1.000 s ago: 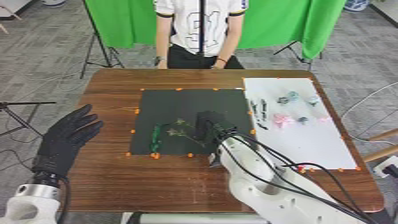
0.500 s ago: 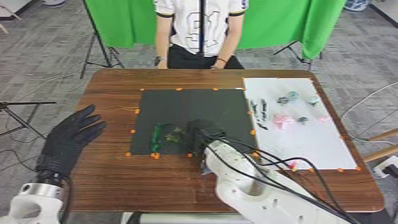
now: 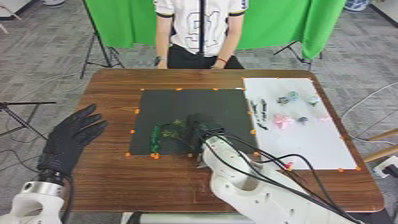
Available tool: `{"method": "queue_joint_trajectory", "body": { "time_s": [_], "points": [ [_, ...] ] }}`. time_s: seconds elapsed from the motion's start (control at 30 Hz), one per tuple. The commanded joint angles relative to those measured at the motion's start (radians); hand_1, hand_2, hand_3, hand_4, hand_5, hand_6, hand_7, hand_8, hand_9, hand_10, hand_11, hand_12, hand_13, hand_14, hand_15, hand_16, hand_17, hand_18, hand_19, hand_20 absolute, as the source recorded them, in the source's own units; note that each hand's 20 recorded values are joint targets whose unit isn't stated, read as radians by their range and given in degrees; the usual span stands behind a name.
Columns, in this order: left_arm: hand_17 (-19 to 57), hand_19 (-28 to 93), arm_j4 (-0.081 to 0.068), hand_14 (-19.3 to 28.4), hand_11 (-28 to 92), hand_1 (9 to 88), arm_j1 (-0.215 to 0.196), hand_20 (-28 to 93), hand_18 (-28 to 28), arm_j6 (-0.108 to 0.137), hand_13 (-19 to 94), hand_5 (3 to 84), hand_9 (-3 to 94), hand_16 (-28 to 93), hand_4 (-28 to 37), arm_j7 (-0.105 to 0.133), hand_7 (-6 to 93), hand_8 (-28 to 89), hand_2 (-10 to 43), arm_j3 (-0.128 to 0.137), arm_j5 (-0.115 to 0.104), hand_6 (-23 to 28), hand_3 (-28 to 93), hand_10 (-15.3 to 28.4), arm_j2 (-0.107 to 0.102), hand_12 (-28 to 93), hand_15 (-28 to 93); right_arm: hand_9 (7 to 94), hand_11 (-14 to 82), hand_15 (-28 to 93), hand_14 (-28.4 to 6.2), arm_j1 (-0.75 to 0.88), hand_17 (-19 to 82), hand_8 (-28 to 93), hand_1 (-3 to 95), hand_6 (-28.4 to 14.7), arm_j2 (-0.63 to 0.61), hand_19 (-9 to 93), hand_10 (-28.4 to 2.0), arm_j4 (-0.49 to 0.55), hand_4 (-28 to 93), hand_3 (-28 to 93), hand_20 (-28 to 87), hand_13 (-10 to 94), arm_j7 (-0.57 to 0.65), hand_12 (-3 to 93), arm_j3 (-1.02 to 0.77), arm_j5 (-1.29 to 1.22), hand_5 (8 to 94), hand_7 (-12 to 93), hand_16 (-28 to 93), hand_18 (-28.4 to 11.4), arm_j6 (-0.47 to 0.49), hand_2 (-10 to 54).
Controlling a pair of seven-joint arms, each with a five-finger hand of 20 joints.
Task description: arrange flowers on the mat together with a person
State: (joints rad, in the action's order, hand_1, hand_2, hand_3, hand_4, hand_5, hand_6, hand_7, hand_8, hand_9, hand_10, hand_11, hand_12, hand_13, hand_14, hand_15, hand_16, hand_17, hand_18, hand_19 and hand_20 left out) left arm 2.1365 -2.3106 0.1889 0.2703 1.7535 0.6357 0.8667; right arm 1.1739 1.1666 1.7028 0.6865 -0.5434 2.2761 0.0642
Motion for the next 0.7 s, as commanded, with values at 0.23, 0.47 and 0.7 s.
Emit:
{"method": "queue_joint_trajectory", "body": {
  "time_s": [0.23,0.47,0.7],
  "points": [
    [-3.6,47,-0.013,16.0,24,23.7,0.007,5,24.8,-0.015,32,37.7,34.6,2,-21.8,-0.016,19.0,-9,-1.6,-0.014,0.006,3.3,73,13.3,0.000,17,28,93.7,74.0,86,-7.5,0.033,55,-9,27.4,2.9,0.052,93,-6.6,-0.019,-20,83,49,91,-0.029,39.7,-0.042,-0.033,93.7,53,33,-23.4,0.052,0.3],
    [-3.6,47,-0.013,16.1,24,23.7,0.007,5,24.8,-0.014,32,37.7,34.6,2,-21.7,-0.020,18.9,-9,-1.6,-0.015,0.007,3.2,73,13.4,0.001,17,29,93.7,72.9,86,-7.3,0.038,55,-8,23.3,2.7,0.060,93,-6.4,-0.011,-22,81,49,91,-0.028,40.4,-0.065,-0.042,93.7,51,33,-23.5,0.016,3.6],
    [-3.6,47,-0.009,16.0,24,23.8,-0.002,5,24.8,-0.009,32,37.6,34.6,2,-21.8,-0.012,19.0,-9,-1.5,-0.010,0.004,3.2,73,13.4,-0.001,17,29,93.7,72.4,86,-7.3,0.048,55,-8,21.7,2.6,0.042,93,-6.3,0.021,-22,79,49,91,-0.025,40.7,-0.095,-0.024,93.7,50,33,-23.5,0.025,4.5]
  ]
}}
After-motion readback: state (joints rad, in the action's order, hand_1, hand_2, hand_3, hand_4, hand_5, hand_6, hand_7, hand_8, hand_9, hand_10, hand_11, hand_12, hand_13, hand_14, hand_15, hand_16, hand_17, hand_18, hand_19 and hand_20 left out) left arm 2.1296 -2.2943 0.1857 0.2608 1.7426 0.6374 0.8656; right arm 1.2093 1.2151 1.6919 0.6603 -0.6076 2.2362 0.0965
